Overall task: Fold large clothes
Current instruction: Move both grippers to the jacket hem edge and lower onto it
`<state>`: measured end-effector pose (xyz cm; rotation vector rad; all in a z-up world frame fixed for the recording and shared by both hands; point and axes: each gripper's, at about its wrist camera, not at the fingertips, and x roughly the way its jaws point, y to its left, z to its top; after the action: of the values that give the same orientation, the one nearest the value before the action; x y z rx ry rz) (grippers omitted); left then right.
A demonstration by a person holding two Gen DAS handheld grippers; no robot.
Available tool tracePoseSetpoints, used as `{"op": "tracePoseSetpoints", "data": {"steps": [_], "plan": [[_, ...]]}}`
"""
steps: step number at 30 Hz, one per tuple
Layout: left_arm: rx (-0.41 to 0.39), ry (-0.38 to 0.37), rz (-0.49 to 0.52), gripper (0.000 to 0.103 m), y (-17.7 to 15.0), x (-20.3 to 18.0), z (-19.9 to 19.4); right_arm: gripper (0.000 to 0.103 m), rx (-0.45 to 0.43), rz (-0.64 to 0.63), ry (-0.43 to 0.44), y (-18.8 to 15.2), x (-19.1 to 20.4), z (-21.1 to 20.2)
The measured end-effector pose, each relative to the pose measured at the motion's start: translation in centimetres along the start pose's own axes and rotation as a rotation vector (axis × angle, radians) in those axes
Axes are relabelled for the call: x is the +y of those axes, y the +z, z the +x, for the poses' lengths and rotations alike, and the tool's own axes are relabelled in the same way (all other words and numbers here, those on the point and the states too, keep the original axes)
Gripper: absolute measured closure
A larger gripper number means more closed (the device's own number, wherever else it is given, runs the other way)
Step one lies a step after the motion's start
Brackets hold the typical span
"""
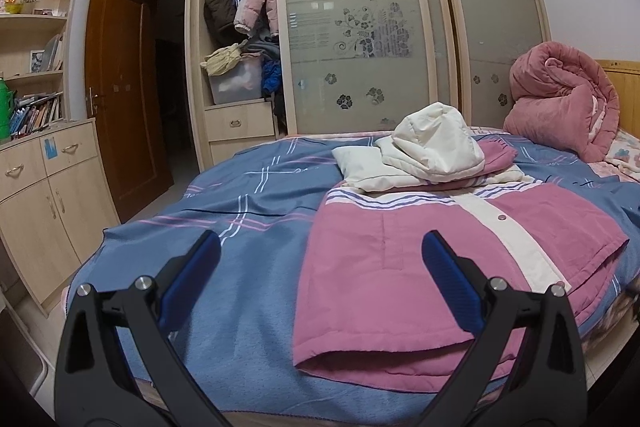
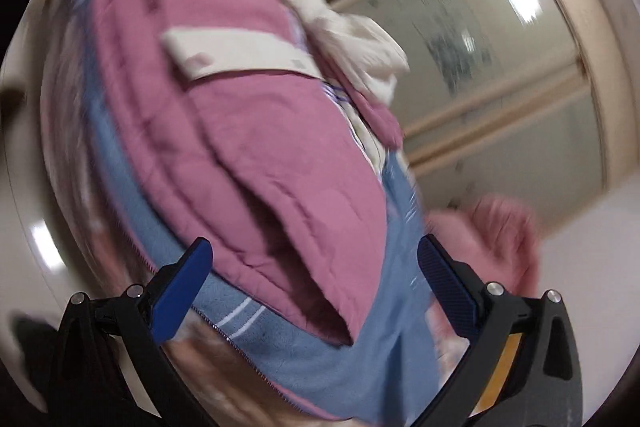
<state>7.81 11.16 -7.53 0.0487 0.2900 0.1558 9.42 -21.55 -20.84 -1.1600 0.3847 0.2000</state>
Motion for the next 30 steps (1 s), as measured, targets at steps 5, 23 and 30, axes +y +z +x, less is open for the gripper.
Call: {"op": "tracePoseSetpoints", "data": {"steps": [5, 23, 30], "plan": [[0.0, -0.006, -0.005, 0.002, 0.0, 0.0, 0.0, 0.001, 0.02, -0.138, 0.004, -0.3, 2.9, 1.4], [0.071, -0.244, 0.316, 0.002, -1.5, -5.6, -0.1, 0.001, -0.137, 0.086, -0.245, 1.6, -2.2, 1.7], [0.197, -0.323, 0.83, 0.002, -7.1, -14.0, 0.9, 0.001, -0.175, 0.222, -0.259, 2.4, -4.8, 1.6]]}}
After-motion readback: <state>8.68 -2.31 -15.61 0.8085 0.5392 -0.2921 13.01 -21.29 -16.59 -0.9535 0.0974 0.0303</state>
